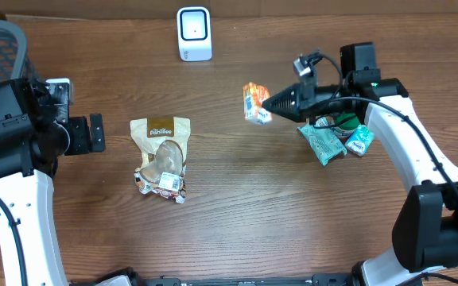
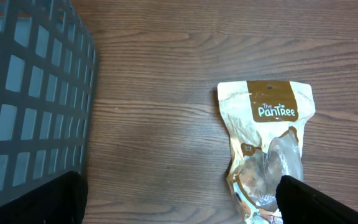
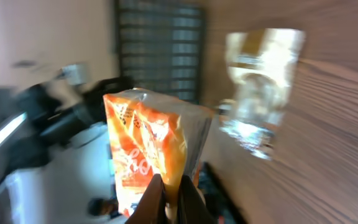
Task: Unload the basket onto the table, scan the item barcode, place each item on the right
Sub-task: 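Carry the Kleenex box up to the scanner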
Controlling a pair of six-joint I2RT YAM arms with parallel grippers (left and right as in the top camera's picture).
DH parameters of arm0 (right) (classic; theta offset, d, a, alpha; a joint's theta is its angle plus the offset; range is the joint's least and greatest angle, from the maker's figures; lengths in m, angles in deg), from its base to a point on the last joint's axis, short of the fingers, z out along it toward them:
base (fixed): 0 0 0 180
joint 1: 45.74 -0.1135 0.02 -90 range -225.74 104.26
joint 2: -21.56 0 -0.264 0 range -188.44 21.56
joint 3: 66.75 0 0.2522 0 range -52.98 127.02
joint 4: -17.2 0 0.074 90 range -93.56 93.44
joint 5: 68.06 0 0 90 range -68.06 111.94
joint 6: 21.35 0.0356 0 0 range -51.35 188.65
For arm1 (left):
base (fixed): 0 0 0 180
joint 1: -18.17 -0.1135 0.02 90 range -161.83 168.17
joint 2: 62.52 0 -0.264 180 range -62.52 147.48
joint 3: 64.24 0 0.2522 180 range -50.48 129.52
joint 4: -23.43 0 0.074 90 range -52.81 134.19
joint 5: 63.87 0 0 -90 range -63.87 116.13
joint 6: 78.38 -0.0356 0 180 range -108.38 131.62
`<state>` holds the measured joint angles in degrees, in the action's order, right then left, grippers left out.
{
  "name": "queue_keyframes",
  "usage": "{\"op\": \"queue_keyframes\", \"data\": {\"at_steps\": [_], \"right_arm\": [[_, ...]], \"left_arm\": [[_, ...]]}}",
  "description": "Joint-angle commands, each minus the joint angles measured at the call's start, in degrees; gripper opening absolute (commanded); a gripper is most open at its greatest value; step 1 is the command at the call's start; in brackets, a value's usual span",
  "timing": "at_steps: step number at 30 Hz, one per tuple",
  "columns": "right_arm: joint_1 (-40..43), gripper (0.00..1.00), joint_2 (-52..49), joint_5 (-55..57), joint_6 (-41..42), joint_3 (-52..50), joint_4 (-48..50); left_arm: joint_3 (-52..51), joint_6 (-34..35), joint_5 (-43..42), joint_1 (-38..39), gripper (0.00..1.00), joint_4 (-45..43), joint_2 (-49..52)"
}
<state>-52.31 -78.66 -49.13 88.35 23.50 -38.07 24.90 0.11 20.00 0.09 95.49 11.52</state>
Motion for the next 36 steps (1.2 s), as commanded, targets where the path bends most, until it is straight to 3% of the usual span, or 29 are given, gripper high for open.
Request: {"op": "queue_keyframes", "data": {"at_steps": [1,9,13,18,25,30,36], "right_arm": [[-2.5,0.04,1.8,18.6,0.0,3.0,-4.2],[-9.3,0.04,-0.5,50.0,0.0,26.2,-17.7],[-14.2,0.04,-7.0,67.6,-1.0,42.3,-21.7],[-19.6,0.04,-18.1,84.4,-8.1,59.1,-21.4],[-26.3,0.04,-32.5,109.5,-33.0,60.7,4.7],[-27.1,0.04,-40.9,109.3,-52.3,60.7,19.3],[-27.2,0.04,-47.4,103.6,-73.3,60.7,24.4]], "left_arm": [[0.6,0.9,0.2,0.0,0.99,0.0,-0.1],[0.6,0.9,0.2,0.0,0.99,0.0,-0.1],[0.6,0.9,0.2,0.0,0.99,0.0,-0.1],[0.6,0.9,0.2,0.0,1.00,0.0,-0.1],[0.6,0.9,0.2,0.0,0.99,0.0,-0.1],[0.6,0.9,0.2,0.0,1.00,0.0,-0.1],[0.6,0.9,0.2,0.0,1.00,0.0,-0.1]]}}
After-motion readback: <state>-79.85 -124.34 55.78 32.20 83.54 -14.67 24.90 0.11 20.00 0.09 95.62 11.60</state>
